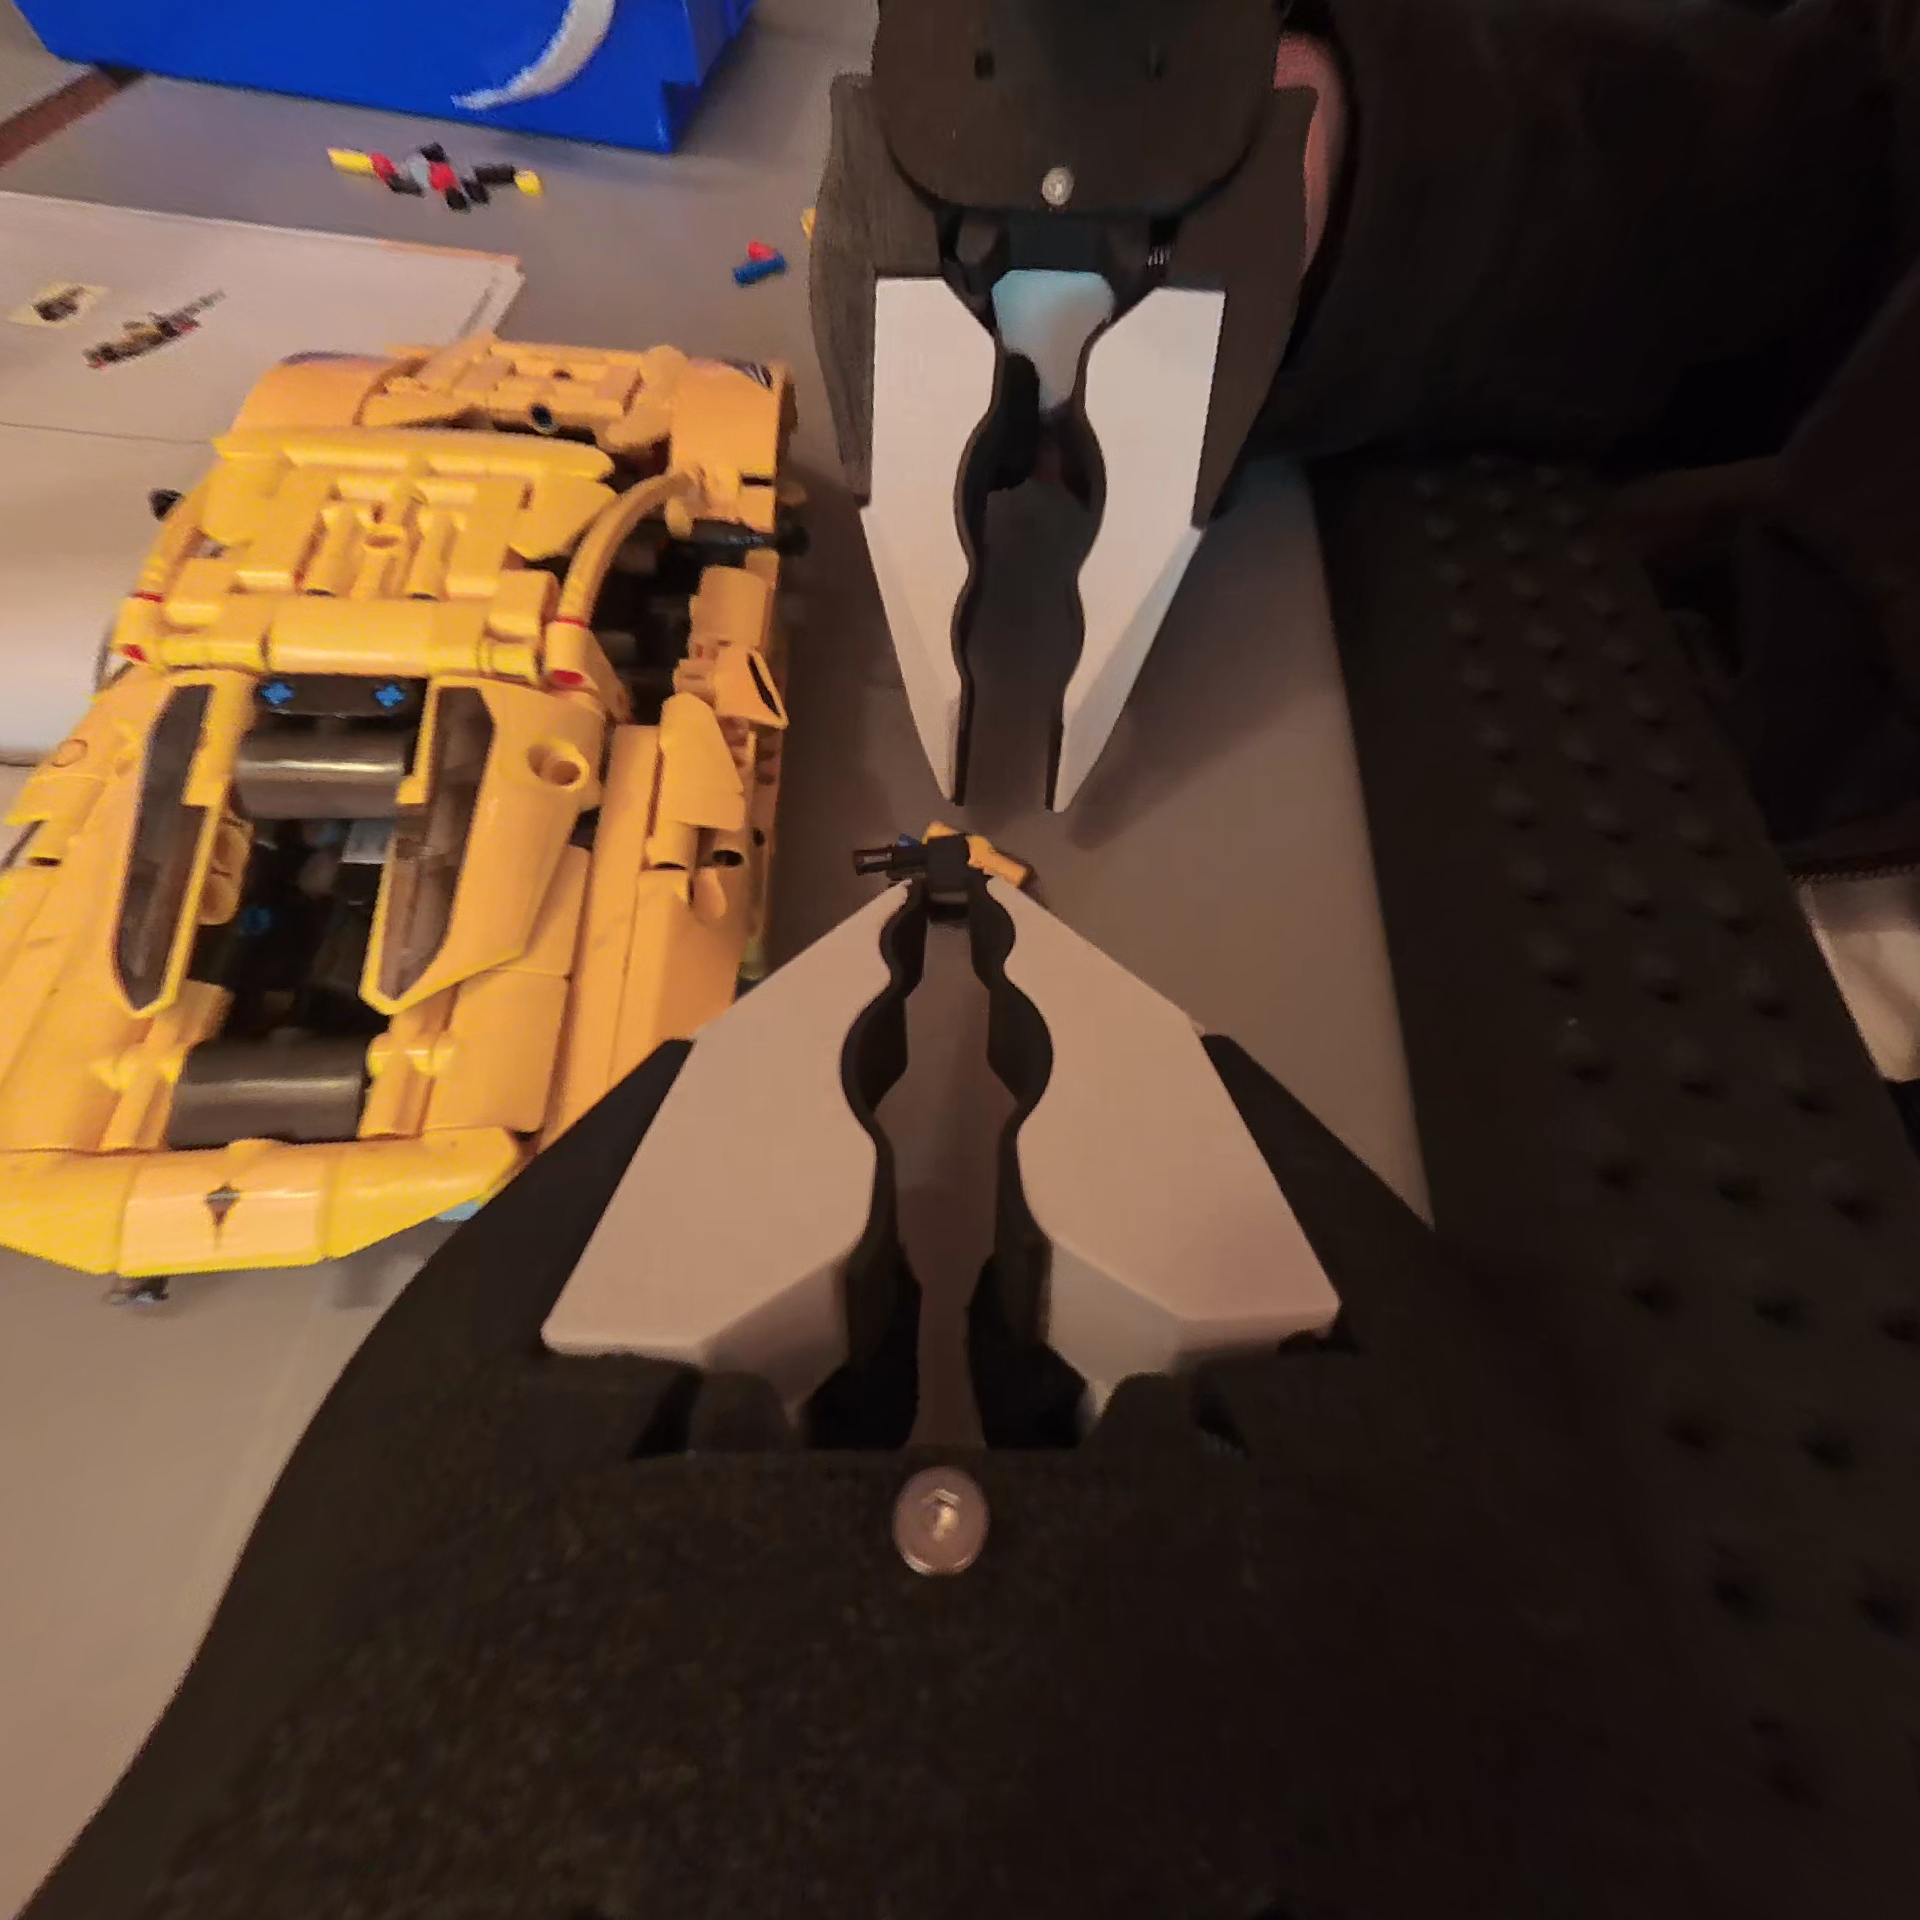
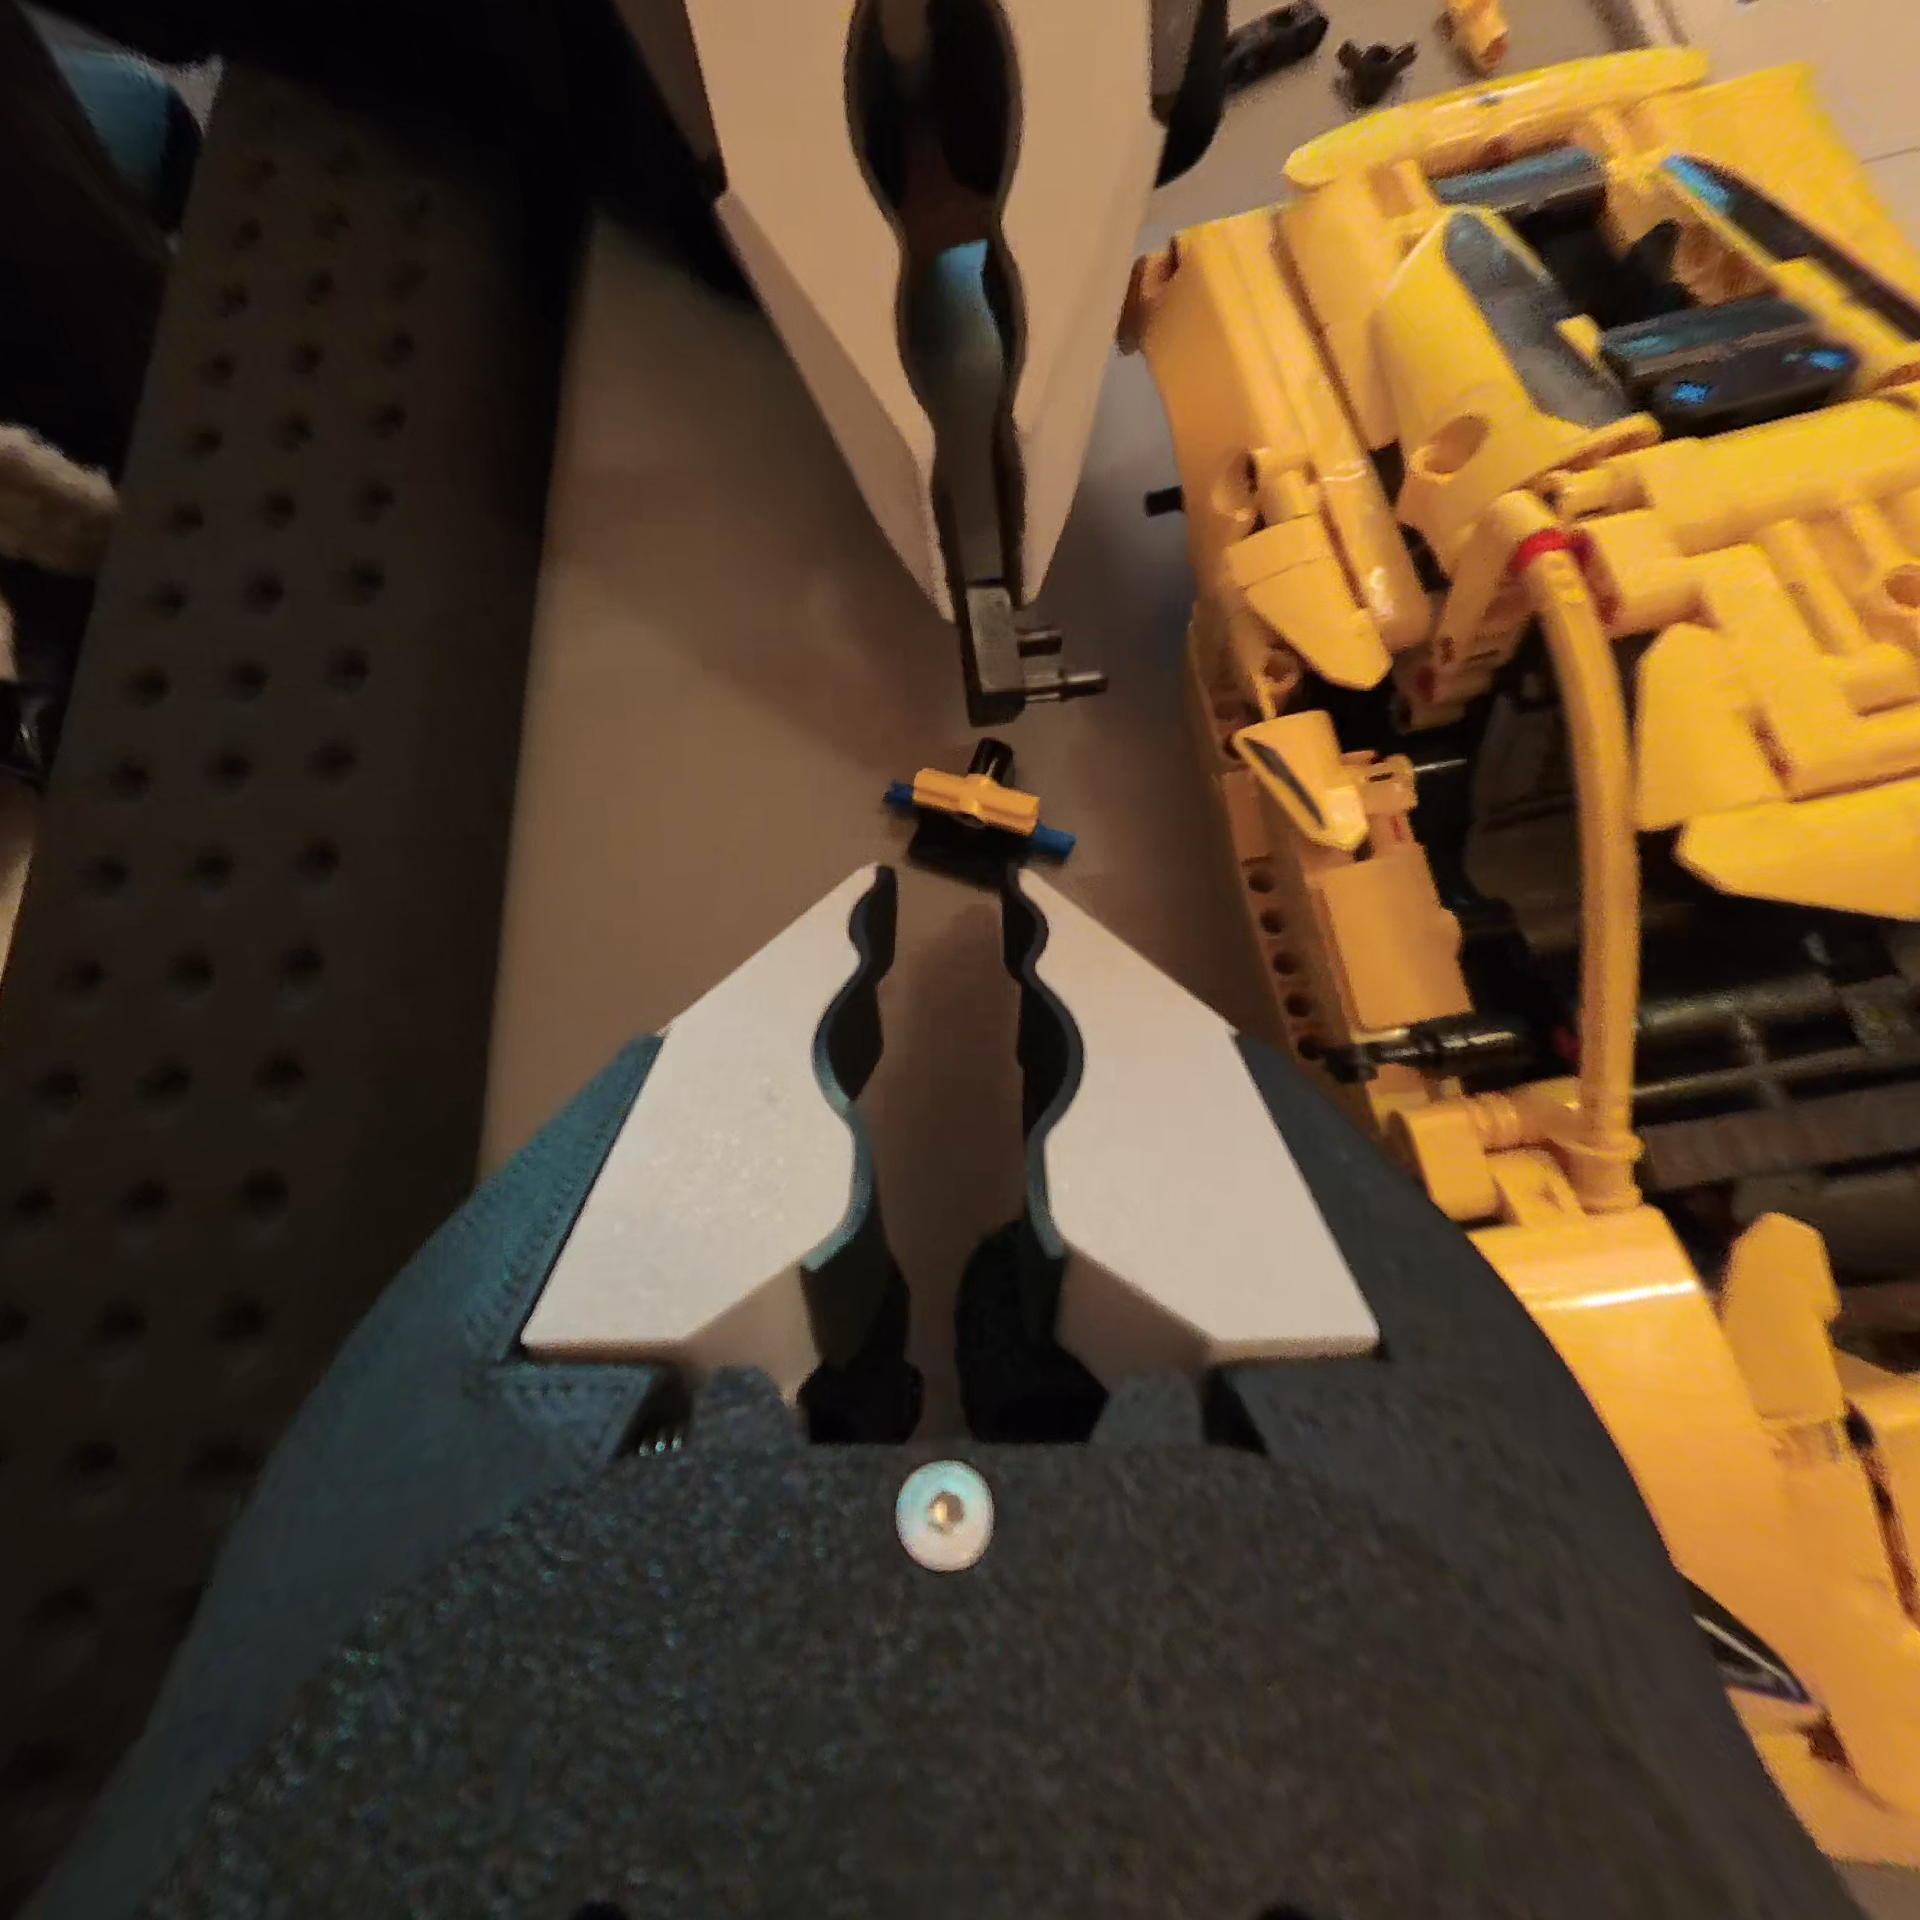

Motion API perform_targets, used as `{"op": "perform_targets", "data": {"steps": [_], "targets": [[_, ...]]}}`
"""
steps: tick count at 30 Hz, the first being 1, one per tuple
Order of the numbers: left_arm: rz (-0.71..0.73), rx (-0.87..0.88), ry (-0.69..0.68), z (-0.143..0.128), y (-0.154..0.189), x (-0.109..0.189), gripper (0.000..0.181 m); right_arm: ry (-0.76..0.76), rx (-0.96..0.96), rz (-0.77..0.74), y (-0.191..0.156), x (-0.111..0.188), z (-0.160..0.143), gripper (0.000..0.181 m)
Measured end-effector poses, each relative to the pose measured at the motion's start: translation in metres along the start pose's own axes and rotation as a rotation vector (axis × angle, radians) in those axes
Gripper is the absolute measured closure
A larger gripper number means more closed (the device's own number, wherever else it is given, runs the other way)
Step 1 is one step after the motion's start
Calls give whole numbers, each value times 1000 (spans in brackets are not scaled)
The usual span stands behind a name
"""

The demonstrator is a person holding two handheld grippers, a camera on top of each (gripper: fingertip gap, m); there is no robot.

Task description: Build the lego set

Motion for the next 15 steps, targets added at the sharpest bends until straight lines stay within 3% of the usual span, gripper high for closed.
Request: {"op": "perform_targets", "data": {"steps": [15], "targets": [[40,-80,-81,-9,3,-7,174,-28,29,-15,-2,-4,1,165]]}}
Point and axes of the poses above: each gripper's, where its closed fingertips meet, x back along the fingers, z out of its top, y = z × x across the jaws, the point moved 5 cm from there along x, back along the fingers, and after that the axes turned 4 degrees about z, right-handed, at the moved point
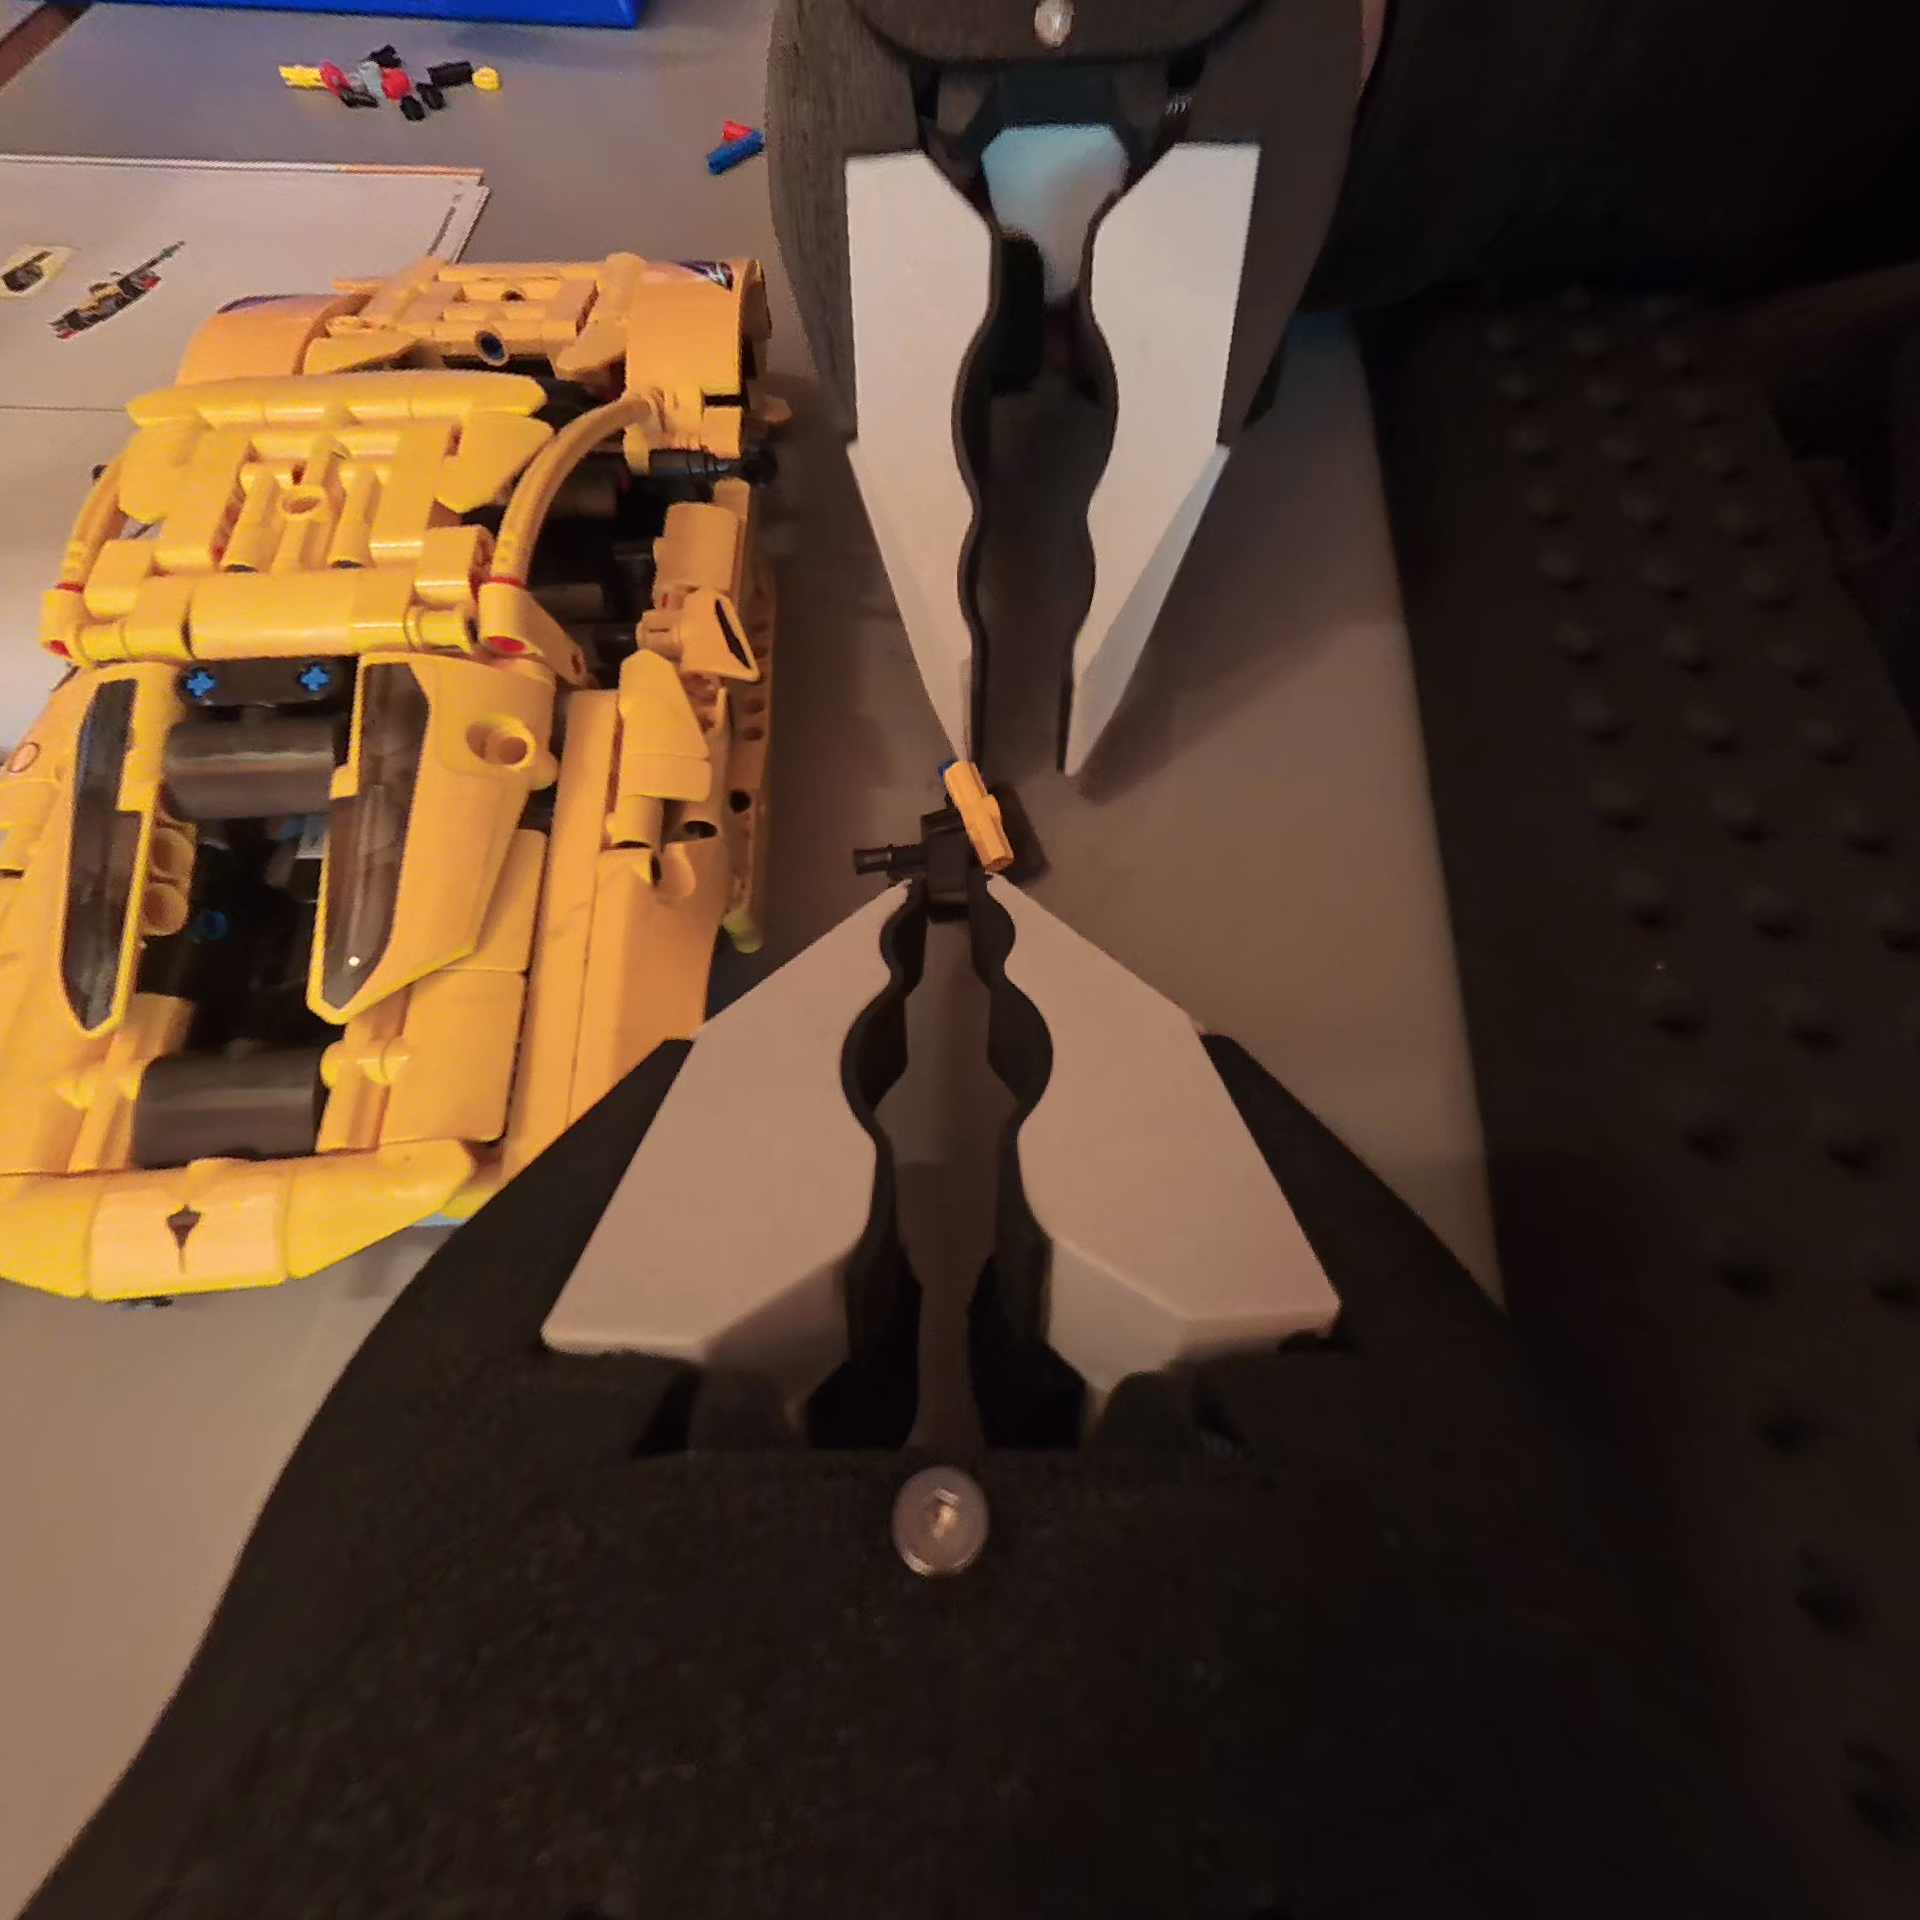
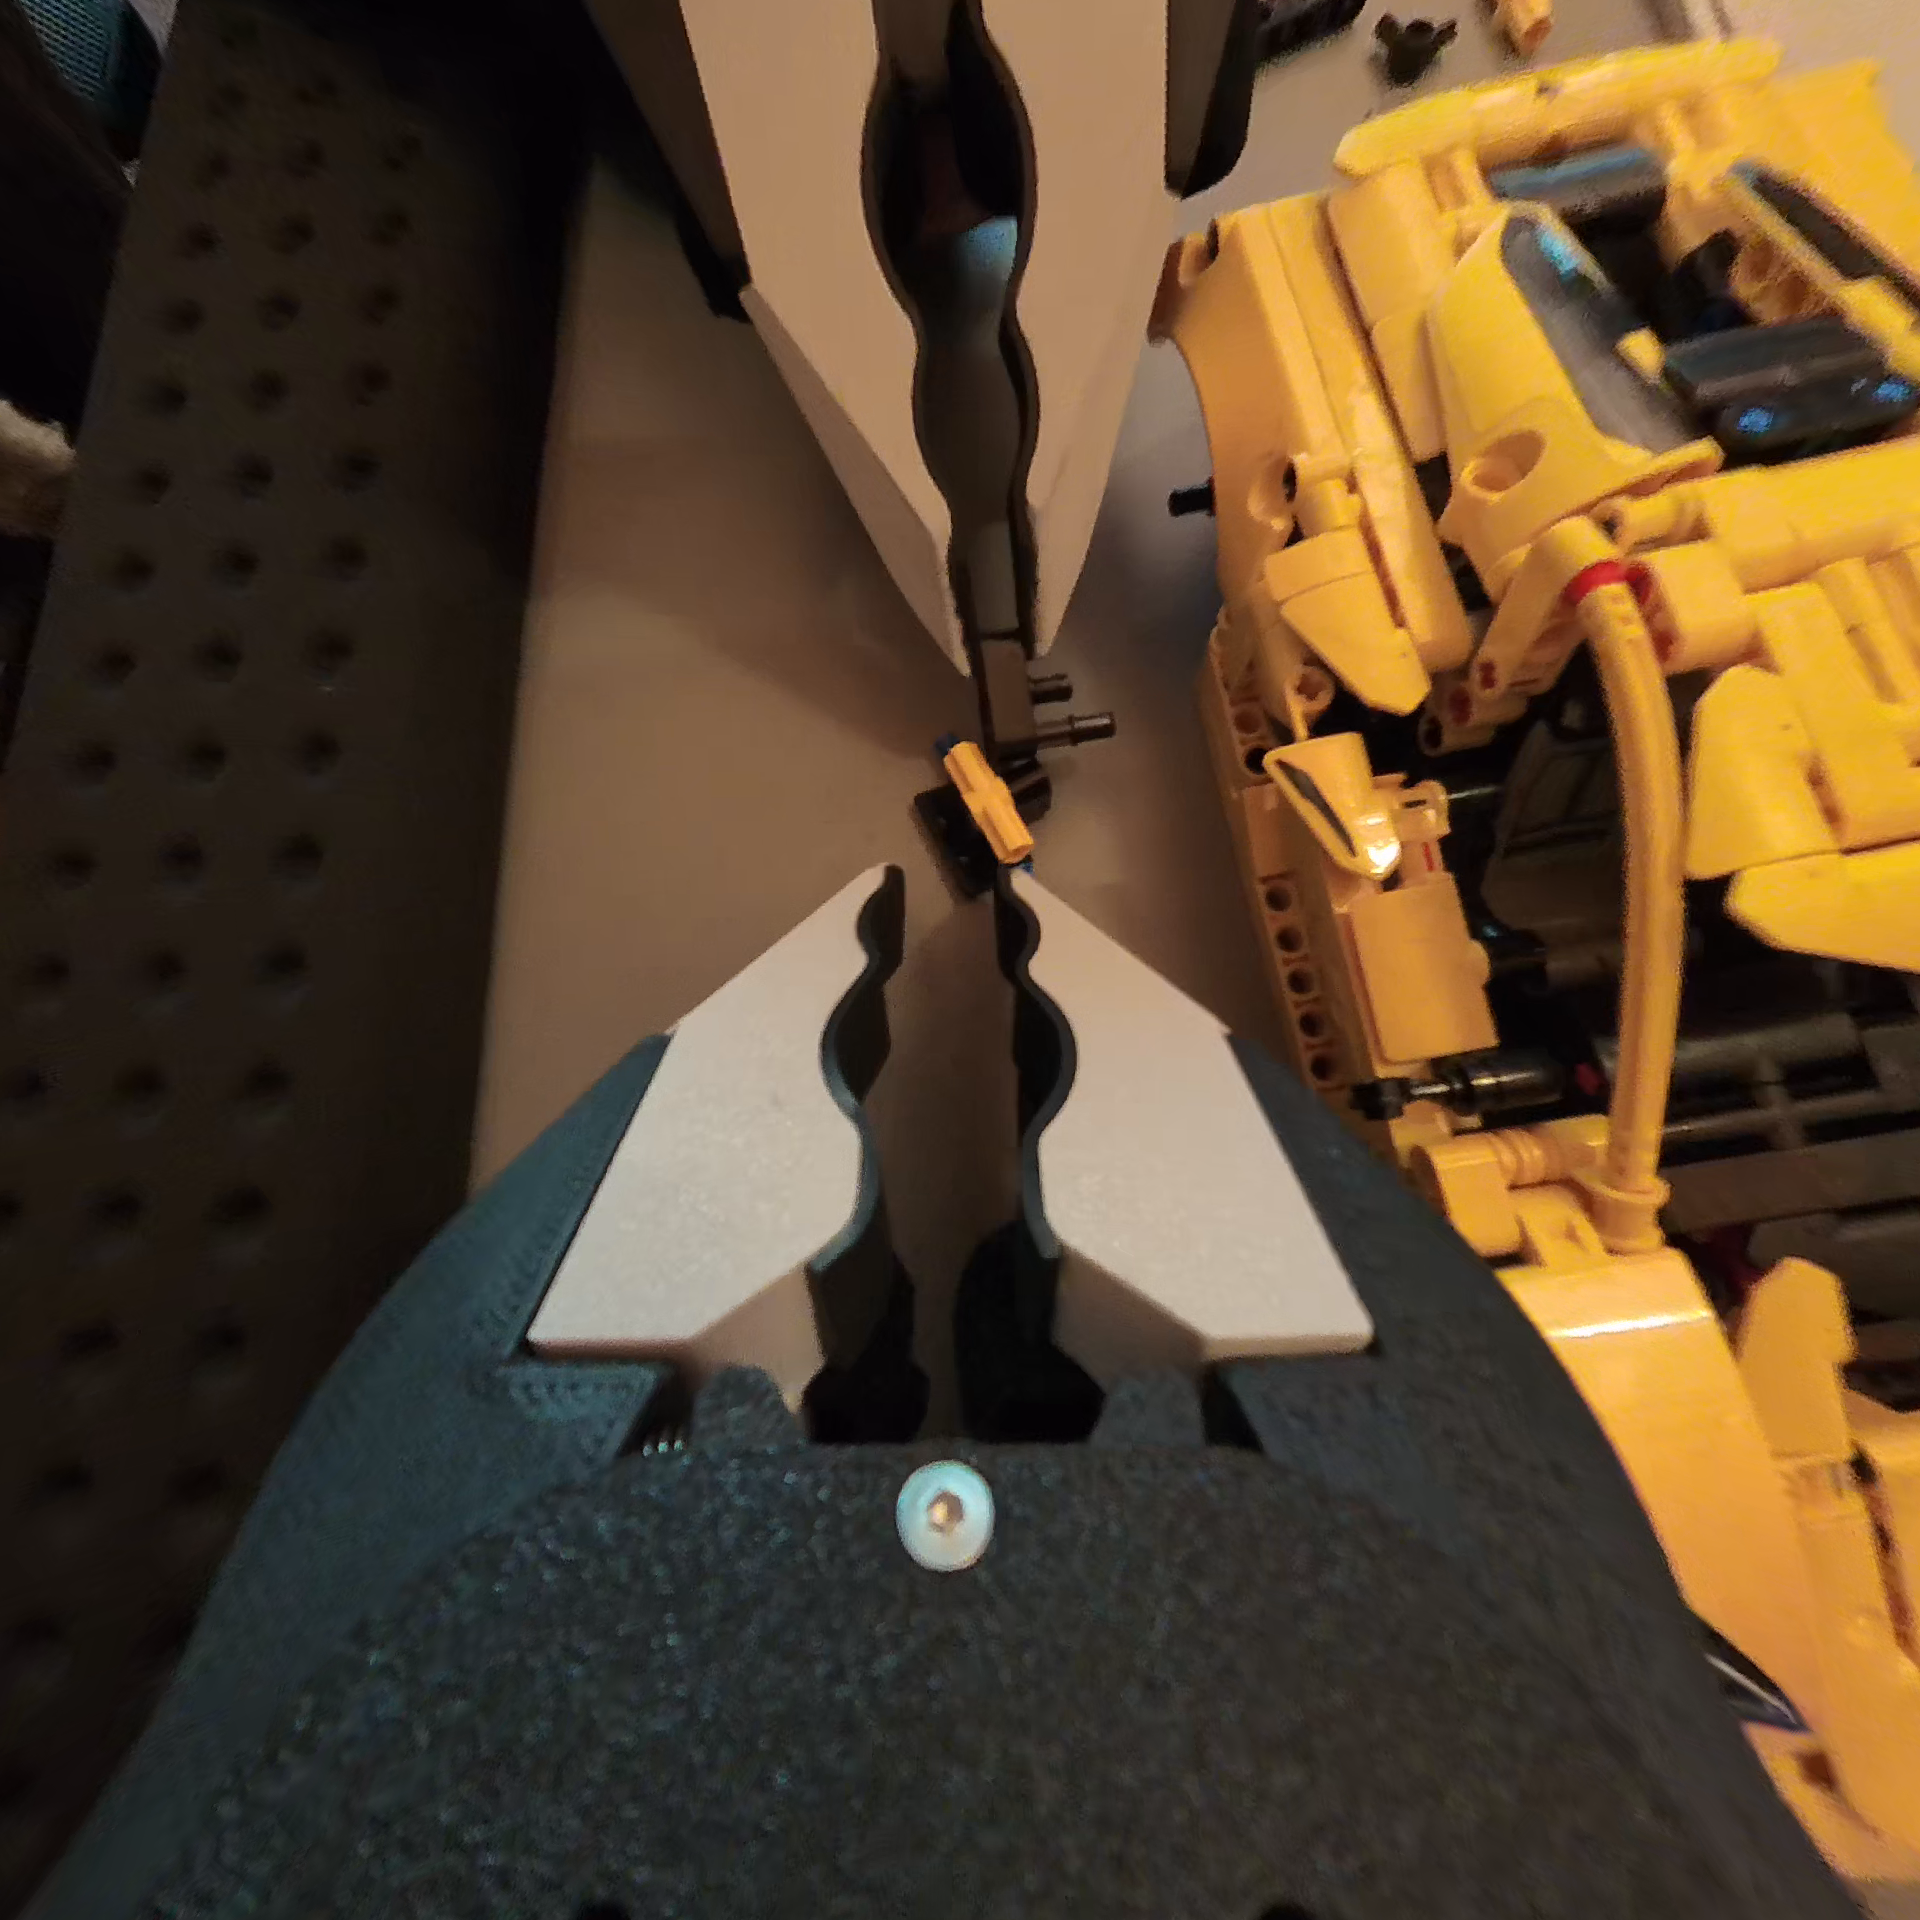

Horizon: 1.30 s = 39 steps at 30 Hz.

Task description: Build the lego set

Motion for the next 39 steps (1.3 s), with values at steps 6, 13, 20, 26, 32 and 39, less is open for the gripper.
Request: {"op": "perform_targets", "data": {"steps": [6,13,20,26,32,39], "targets": [[10,10,-1,-1,-3,1,174,67,74,-82,7,4,5,165],[13,5,21,3,-3,5,174,88,99,-63,8,-3,5,175],[48,51,263,31,-15,37,174,298,-410,155,27,28,10,176],[102,66,348,38,-25,51,174,434,-504,214,31,45,17,176],[81,73,324,34,-23,45,174,470,-449,228,26,47,25,176],[71,77,318,33,-22,43,174,490,-439,215,28,49,26,176]]}}
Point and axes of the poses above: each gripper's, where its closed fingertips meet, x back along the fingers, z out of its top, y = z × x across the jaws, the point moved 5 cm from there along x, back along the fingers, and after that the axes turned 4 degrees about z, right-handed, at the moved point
